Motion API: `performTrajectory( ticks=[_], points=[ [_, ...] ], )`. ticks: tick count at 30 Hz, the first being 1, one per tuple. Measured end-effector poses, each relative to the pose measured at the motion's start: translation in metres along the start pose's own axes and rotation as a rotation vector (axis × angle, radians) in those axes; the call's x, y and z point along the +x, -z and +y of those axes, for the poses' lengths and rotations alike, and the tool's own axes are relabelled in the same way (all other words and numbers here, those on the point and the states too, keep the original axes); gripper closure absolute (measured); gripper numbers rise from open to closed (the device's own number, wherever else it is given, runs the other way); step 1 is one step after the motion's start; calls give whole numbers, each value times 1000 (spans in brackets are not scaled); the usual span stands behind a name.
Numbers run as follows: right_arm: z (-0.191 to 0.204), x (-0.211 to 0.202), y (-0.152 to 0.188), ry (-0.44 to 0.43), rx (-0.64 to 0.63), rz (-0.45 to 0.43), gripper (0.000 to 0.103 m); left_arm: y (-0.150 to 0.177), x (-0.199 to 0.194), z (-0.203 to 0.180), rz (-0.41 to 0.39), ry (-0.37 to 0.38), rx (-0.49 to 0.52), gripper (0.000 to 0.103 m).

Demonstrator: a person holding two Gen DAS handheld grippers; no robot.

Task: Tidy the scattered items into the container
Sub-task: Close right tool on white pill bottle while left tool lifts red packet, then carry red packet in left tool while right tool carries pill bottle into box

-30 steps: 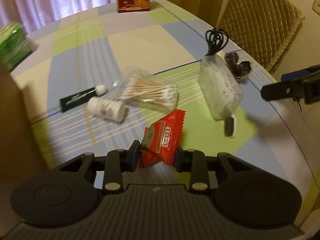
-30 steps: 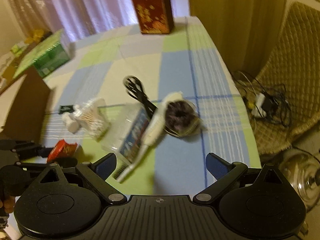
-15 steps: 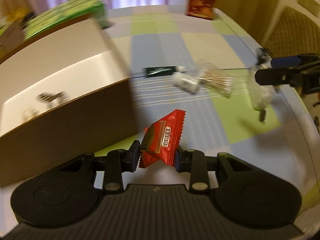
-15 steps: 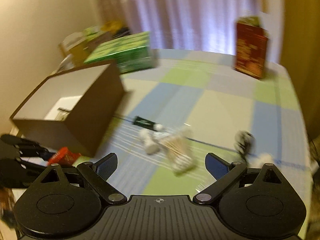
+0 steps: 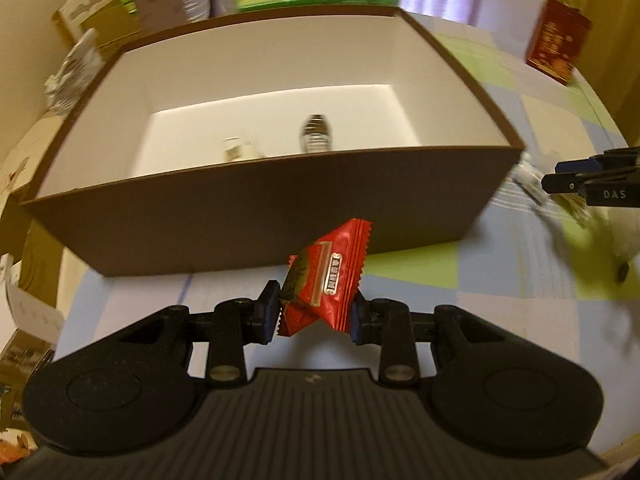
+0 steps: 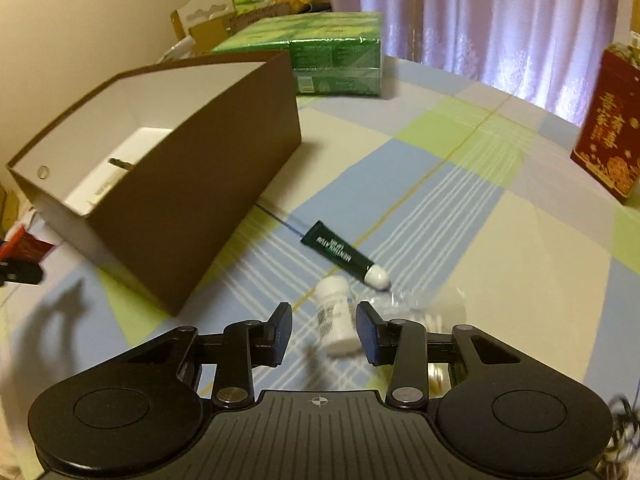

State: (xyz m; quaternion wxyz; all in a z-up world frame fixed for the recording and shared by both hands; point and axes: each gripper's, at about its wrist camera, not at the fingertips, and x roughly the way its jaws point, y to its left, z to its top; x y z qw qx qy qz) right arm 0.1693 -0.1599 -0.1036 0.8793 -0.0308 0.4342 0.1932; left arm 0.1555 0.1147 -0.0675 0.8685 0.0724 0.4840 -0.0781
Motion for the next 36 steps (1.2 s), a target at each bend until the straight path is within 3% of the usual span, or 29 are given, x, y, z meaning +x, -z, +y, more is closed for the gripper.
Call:
performTrajectory(
  ticks=[5, 6, 7, 12, 19, 28, 36],
  points=[
    [1, 24, -9, 24, -29, 44, 59, 2, -1, 11, 6, -14, -21, 74],
    [2, 28, -8, 27, -34, 57, 71, 3, -2, 13, 8, -14, -26, 74],
    [4, 31, -8, 25, -40, 68, 73, 4, -2, 15, 8, -13, -29, 74],
    [16, 29, -2, 12, -36, 84, 73, 7, -6, 19, 5, -10, -33, 74],
    [30, -10, -11, -36, 20, 12, 74, 4, -22, 30, -22, -3, -29, 74],
    [59, -56, -59, -105, 19, -129, 73, -21, -64, 59, -123, -4, 11, 74],
    [103, -39, -107, -161, -35, -168, 73, -64, -59, 89, -178, 3, 76, 74]
  ],
)
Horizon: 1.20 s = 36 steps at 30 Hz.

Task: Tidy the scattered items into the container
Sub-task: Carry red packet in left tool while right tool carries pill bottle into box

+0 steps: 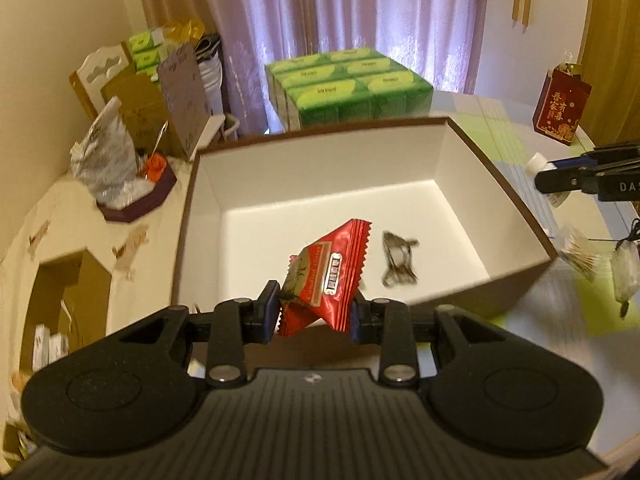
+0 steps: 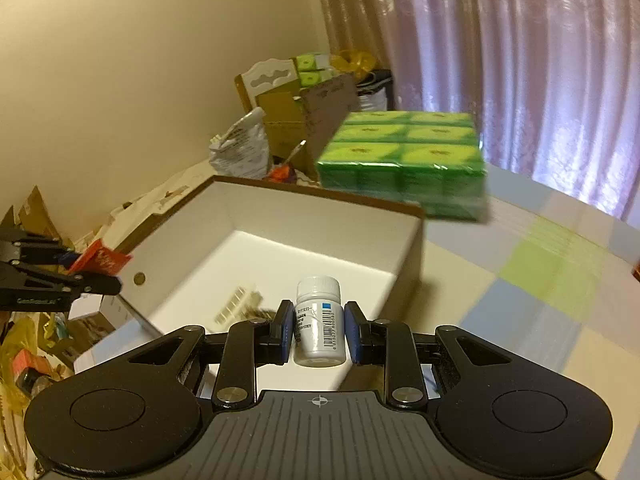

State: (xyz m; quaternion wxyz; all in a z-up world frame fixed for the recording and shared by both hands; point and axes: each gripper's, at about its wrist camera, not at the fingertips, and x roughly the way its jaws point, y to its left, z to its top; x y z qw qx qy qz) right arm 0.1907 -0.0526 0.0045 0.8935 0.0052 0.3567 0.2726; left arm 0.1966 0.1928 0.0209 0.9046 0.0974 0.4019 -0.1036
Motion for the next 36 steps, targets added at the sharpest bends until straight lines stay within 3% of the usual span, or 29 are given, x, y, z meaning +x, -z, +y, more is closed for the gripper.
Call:
performTrajectory(
  ticks=[17, 28, 36],
  points=[
    [3, 113, -35, 156, 85, 120, 73, -45, 105, 47, 103, 47, 74, 74],
    [-5, 178, -46, 186, 78, 221, 73, -74, 185, 49, 224, 84, 77, 74],
    [-9, 201, -48, 186, 81, 259, 73, -82, 217, 43, 261, 93, 91, 74]
  ],
)
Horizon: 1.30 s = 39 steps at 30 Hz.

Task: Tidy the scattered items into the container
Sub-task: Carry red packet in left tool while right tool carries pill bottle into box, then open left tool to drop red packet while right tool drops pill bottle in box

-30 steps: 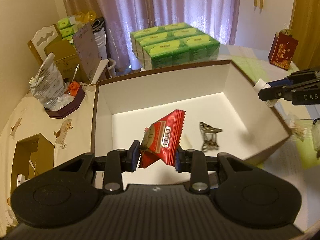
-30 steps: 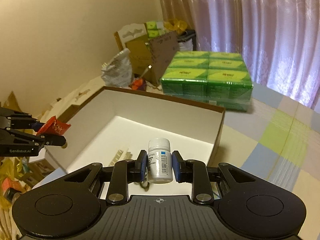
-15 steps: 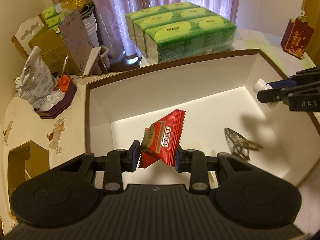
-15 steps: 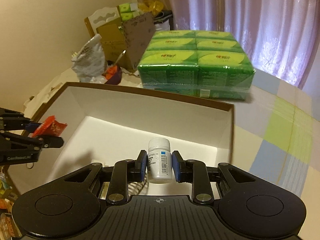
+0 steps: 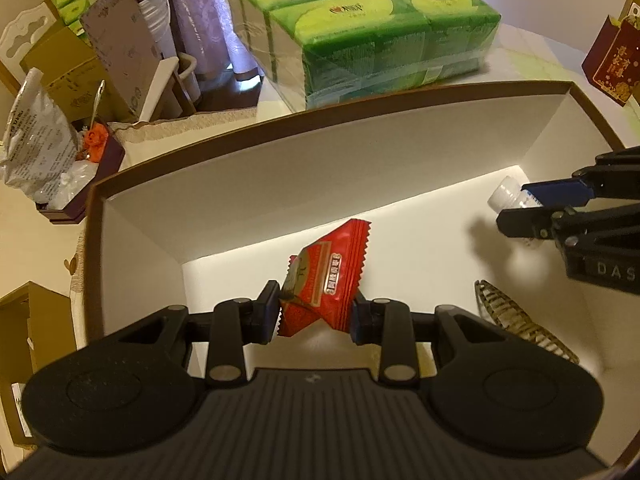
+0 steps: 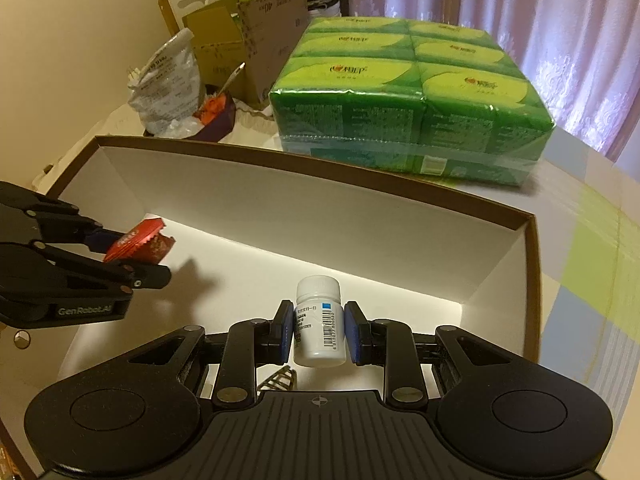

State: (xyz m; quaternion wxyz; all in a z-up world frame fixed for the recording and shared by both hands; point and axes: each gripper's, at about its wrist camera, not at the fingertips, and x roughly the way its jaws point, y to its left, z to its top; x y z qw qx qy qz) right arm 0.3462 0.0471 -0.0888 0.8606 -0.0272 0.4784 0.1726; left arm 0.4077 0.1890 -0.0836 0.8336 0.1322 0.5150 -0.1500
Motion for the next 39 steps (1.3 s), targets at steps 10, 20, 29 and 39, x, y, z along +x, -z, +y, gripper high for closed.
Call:
performTrajectory(
  ticks=[10, 20, 29, 39],
  points=[
    [2, 9, -3, 4, 1, 12, 73, -7, 4, -3, -25, -3, 14, 58],
    [2, 4, -5, 2, 0, -37, 69, -9, -9, -5, -54, -12, 5, 33],
    [19, -20, -1, -4, -92, -97, 9, -8, -32, -1, -97, -30, -41, 20],
    [29, -50, 14, 9, -90, -107, 0, 2, -60, 0, -116, -72, -92, 6]
  ],
)
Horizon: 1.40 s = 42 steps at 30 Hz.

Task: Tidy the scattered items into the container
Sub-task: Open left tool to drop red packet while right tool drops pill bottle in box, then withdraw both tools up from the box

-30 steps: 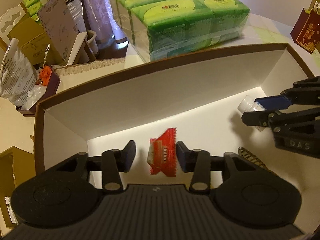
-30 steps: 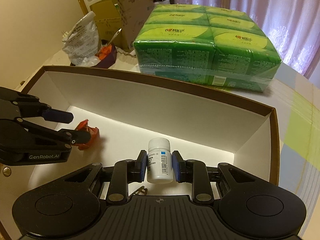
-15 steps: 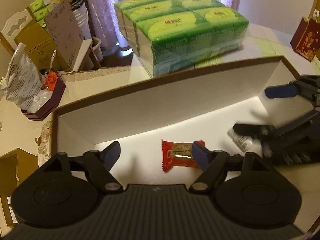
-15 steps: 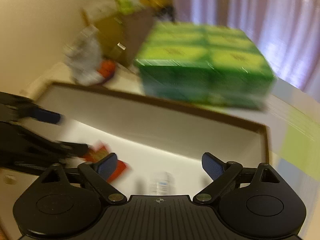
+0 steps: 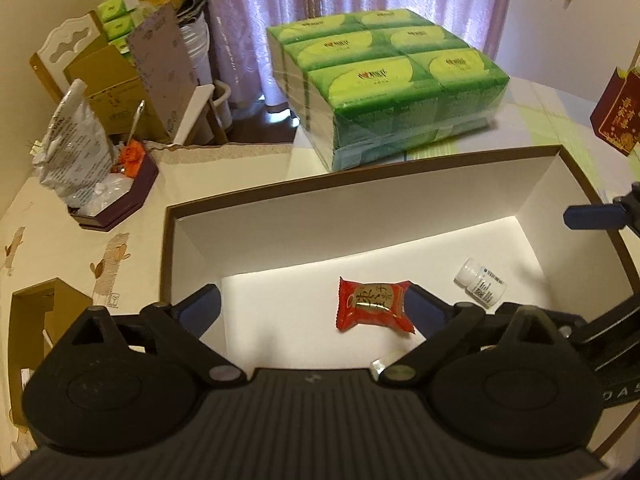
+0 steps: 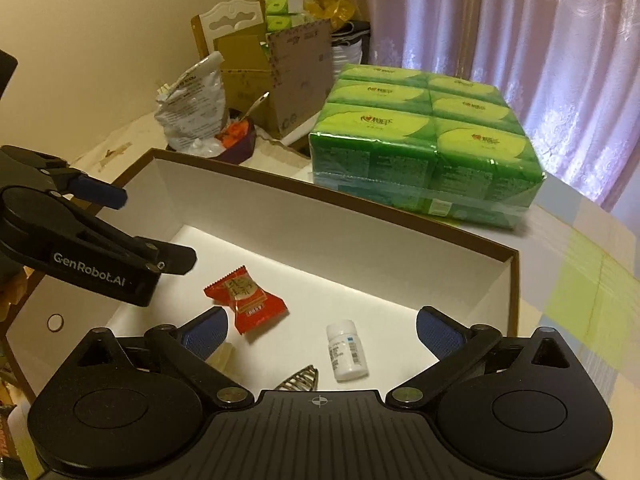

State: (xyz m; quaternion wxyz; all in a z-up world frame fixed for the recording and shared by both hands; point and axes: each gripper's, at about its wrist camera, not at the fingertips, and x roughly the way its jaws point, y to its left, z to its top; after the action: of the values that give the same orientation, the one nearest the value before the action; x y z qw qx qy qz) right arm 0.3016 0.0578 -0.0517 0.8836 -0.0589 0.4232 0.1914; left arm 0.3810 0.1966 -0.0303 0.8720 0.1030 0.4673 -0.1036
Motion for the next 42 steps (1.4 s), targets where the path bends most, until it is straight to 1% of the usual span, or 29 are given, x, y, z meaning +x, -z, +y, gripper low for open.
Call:
performTrajectory(
  ticks=[10, 14, 26, 39, 42],
  points=[
    [7, -25, 10, 34, -6, -30, 0, 12, -34, -4, -38, -19, -21, 4],
    [8, -37, 17, 35, -2, -40, 0, 19, -49, -7, -55, -24, -31, 4],
    [12, -79, 46, 18, -3, -62, 0, 49, -86, -28, -79, -25, -51, 4],
    [15, -126, 76, -20, -5, -99, 0, 88, -135, -49, -105, -56, -94, 3],
    [15, -136, 83, -31, -6, -107, 0, 97, -145, -56, -110, -64, -104, 1]
  ],
)
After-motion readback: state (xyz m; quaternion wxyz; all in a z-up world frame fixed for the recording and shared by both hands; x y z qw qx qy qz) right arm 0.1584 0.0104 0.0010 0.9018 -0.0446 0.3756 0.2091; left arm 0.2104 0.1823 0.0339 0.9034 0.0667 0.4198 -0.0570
